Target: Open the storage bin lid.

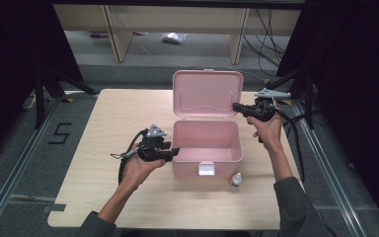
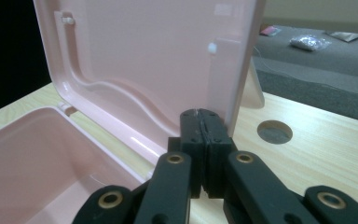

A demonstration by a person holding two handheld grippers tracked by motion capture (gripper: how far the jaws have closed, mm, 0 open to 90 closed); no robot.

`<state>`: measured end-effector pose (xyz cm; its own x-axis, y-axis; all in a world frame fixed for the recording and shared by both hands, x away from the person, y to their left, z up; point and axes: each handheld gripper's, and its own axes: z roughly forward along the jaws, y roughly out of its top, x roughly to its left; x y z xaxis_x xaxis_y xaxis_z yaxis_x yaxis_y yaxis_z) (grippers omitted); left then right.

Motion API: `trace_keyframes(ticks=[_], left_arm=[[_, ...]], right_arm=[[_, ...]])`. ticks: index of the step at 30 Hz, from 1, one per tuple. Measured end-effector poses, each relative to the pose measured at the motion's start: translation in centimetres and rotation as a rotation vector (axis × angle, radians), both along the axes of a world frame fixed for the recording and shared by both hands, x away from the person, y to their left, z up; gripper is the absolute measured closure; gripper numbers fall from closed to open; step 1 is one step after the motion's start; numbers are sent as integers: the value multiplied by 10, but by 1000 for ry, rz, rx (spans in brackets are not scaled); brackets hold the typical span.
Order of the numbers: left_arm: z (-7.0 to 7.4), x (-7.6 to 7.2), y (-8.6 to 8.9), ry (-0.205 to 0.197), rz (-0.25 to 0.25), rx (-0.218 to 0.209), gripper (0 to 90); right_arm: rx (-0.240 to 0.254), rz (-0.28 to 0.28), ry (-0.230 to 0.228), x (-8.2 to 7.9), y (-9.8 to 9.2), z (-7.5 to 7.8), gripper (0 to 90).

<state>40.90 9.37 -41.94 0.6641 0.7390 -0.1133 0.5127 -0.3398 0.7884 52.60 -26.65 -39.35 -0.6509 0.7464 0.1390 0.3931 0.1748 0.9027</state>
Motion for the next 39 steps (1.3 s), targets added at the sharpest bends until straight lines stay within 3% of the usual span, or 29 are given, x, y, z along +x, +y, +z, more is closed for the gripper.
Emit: trace_keyframes(ticks=[2, 4, 5, 6, 7, 9, 11, 17, 18, 20, 22, 23, 24, 26, 27, 30, 32, 34, 37, 39], left_arm=[[0, 0, 0, 2, 0, -5, 580], [-1, -1, -1, -1, 17, -17, 577], [-1, -1, -1, -2, 17, -19, 576], [-1, -1, 0, -2, 5, -10, 576], [-2, -2, 0, -4, 6, -17, 575], [-3, -2, 0, -3, 12, -32, 574], [-3, -2, 0, -4, 13, -34, 573], [-3, -3, 0, -12, 13, -30, 567], [-3, -3, 0, -12, 10, -30, 567], [-4, -3, 0, -19, 16, -33, 567], [-4, -4, 0, -21, 19, -36, 564], [-4, -4, 0, -17, 13, -37, 561], [-4, -5, -1, -21, 11, -30, 558], [-3, -5, -2, -31, 13, -21, 559], [-3, -5, -2, -31, 12, -20, 557], [-4, -5, -2, -28, 9, -25, 555], [-4, -6, -2, -34, 16, -25, 555], [-4, -6, -2, -32, 13, -23, 553], [-4, -6, -2, -31, 10, -28, 549], [-4, -6, -1, -29, 8, -30, 548]], right_arm=[[2, 0, -4, 2, 1, -2, 897], [10, -12, 26, 3, 3, -4, 896], [6, -4, 6, 5, 2, -6, 896], [29, -14, 39, 4, 4, -8, 896], [27, -6, 27, 6, 2, -11, 896], [41, -19, 51, 4, 4, -14, 896], [26, -15, 31, 6, 4, -18, 891], [21, -34, 58, 5, 5, -21, 881], [1, -30, 37, 6, 4, -21, 881], [33, -41, 64, 3, 5, -21, 878], [9, -25, 23, 2, 2, -20, 873], [31, -31, 50, -1, 3, -19, 872], [3, -22, 24, -2, 0, -17, 868], [15, -30, 48, -9, -2, -14, 862], [-3, -26, 25, -10, -5, -13, 859], [-1, -46, 48, -21, -12, -10, 854], [-22, -43, 53, -27, -16, -9, 844], [-72, -50, 25, -34, -21, -7, 840], [-102, -50, -4, -44, -25, -5, 837], [-106, -49, 11, -52, -23, -6, 830]])
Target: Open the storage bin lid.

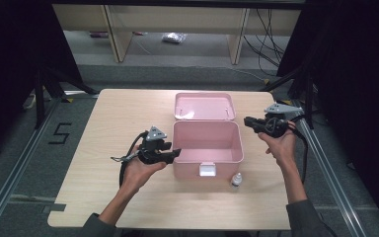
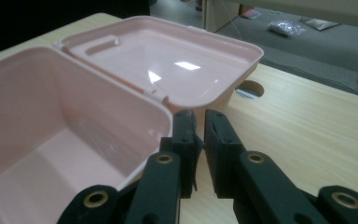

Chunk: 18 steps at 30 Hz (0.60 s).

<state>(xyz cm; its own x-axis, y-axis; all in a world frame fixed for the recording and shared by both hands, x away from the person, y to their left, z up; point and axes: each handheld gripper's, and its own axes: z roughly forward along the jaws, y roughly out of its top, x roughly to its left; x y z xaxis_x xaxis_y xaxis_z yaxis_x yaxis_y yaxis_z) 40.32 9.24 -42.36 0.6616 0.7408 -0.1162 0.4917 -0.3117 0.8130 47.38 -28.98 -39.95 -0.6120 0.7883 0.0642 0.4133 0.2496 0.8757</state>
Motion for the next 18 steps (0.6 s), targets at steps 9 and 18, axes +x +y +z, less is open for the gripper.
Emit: trace_keyframes(ticks=[9, 18], left_arm=[[-1, -1, 0, -5, -1, -1, 545], [-1, 0, 1, -24, -1, 4, 544]], right_arm=[[-60, 31, 37, -27, -5, -6, 801], [-124, 17, 89, -47, -20, -14, 752]])
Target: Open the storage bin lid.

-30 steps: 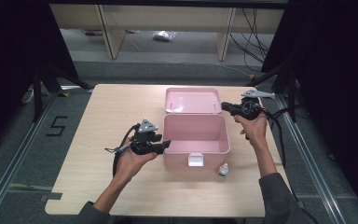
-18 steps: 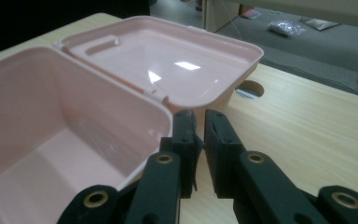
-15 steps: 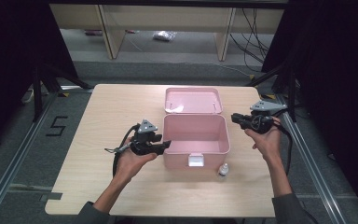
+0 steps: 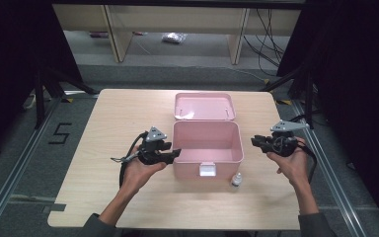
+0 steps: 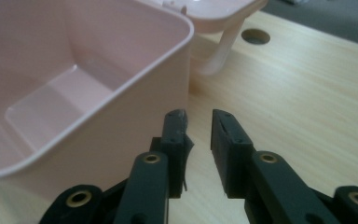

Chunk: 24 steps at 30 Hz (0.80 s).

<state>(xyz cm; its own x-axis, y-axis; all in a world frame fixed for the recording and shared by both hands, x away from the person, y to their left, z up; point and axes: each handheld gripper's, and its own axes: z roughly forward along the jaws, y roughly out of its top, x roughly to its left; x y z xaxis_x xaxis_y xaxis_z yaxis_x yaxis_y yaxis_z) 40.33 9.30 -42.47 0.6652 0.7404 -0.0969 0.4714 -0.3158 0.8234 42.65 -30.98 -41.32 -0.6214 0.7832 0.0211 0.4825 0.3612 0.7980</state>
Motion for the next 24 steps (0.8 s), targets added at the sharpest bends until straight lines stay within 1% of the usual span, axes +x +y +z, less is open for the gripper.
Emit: trace_keyframes(ticks=[1, 2, 3, 4, 5, 6, 7, 8, 10, 11, 13, 14, 15, 16, 17, 18, 19, 20, 21, 22, 23, 24], left_arm=[[0, 0, 0, 3, 2, -5, 544], [0, 0, 0, 2, 0, 0, 544], [0, 0, 0, 0, 0, 3, 544], [1, 0, 0, 1, -2, 6, 544], [1, 0, 0, 2, -1, 6, 543], [1, -1, -1, 11, -3, -2, 543], [1, -2, -1, 10, 1, 1, 543], [1, -2, -1, 8, 2, 4, 543], [1, -2, -1, 8, -3, 2, 543], [0, -2, -1, 4, 1, 0, 543], [1, -3, -2, -1, 6, 8, 544], [1, -3, -2, -1, 4, 12, 543], [1, -3, -2, 0, 5, 10, 543], [1, -2, -1, 2, 1, 7, 543], [1, -2, -1, 3, 2, 5, 543], [1, -2, -1, 2, 2, 7, 543], [1, -3, -2, 1, 4, 8, 543], [1, -3, -2, 0, 6, 8, 543], [1, -2, -1, 3, 1, 8, 543], [1, -2, -1, 3, 0, 3, 543], [1, -2, -1, 3, -1, 3, 543], [1, -3, -2, 2, 3, 8, 543]], right_arm=[[-18, 6, -4, -2, -2, -1, 745], [-7, -3, 28, -5, 0, -2, 738], [-13, -1, 32, -7, -1, -2, 731], [-34, 11, 33, -8, -3, -2, 719], [-35, 9, 69, -11, -2, -2, 709], [-42, 12, 57, -11, -2, -3, 707], [-43, 9, 91, -15, -2, -2, 699], [-54, 17, 90, -16, -3, -2, 694], [-57, 19, 112, -19, -2, -2, 679], [-68, 23, 101, -21, -2, -3, 670], [-72, 23, 130, -26, 0, -2, 646], [-75, 24, 122, -27, 0, -2, 637], [-92, 41, 125, -29, 0, -2, 630], [-69, 28, 117, -31, 3, -4, 622], [-91, 40, 134, -33, 2, -3, 614], [-80, 29, 151, -35, 4, -2, 609], [-99, 43, 139, -36, 3, -3, 601], [-86, 33, 149, -38, 4, -3, 595], [-111, 47, 162, -40, 3, -2, 587], [-122, 62, 156, -41, 3, -4, 575], [-120, 68, 154, -42, 4, -6, 562], [-139, 79, 165, -44, 5, -5, 551]])
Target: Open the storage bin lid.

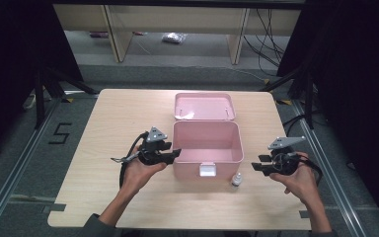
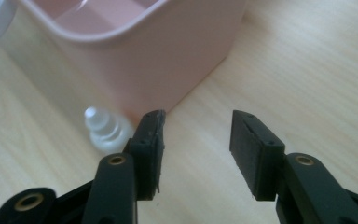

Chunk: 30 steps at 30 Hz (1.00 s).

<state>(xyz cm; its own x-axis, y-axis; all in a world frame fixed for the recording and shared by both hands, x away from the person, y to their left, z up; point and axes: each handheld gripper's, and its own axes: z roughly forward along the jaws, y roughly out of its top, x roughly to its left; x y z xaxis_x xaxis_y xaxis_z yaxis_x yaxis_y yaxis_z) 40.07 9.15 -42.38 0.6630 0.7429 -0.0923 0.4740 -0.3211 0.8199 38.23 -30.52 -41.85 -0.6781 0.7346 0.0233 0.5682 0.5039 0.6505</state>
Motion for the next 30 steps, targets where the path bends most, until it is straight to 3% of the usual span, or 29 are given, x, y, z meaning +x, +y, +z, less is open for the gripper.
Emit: trace_keyframes(ticks=[6, 8, 10, 14, 15, 16, 17, 18, 20, 21, 24, 25, 28, 29, 30], left_arm=[[0, 0, 0, -5, 2, 2, 543], [0, 0, 0, -5, 3, 2, 543], [0, 0, 0, -7, 2, 4, 543], [0, 0, 0, -8, 2, 5, 543], [0, 0, 0, -8, 2, 6, 543], [0, 0, -1, -10, 4, 1, 543], [0, 0, 0, -8, -3, 6, 543], [0, 0, 0, -9, -2, 5, 543], [0, 0, 0, -7, -8, 5, 543], [0, 0, 0, -8, -7, 5, 543], [0, 0, 0, -10, -4, 4, 542], [0, 0, 0, -10, -4, 5, 543], [0, -1, 0, -13, 2, 6, 543], [0, -1, 0, -12, 1, 7, 543], [0, -1, 0, -12, 1, 7, 543]], right_arm=[[-46, 47, 68, -12, 10, -3, 461], [-71, 86, 52, -12, 11, -3, 439], [-71, 78, 106, -16, 16, -3, 433], [-100, 97, 114, -20, 21, -3, 425], [-89, 59, 132, -23, 25, -5, 423], [-108, 83, 124, -21, 24, -4, 421], [-106, 53, 115, -22, 26, -6, 419], [-101, 96, 112, -22, 26, -6, 416], [-118, 79, 121, -23, 29, -8, 412], [-107, 103, 124, -24, 30, -8, 412], [-132, 91, 118, -25, 37, -12, 410], [-131, 87, 137, -27, 39, -11, 406], [-117, 113, 125, -28, 43, -14, 402], [-133, 116, 121, -27, 44, -14, 403], [-137, 90, 135, -28, 45, -14, 403]])
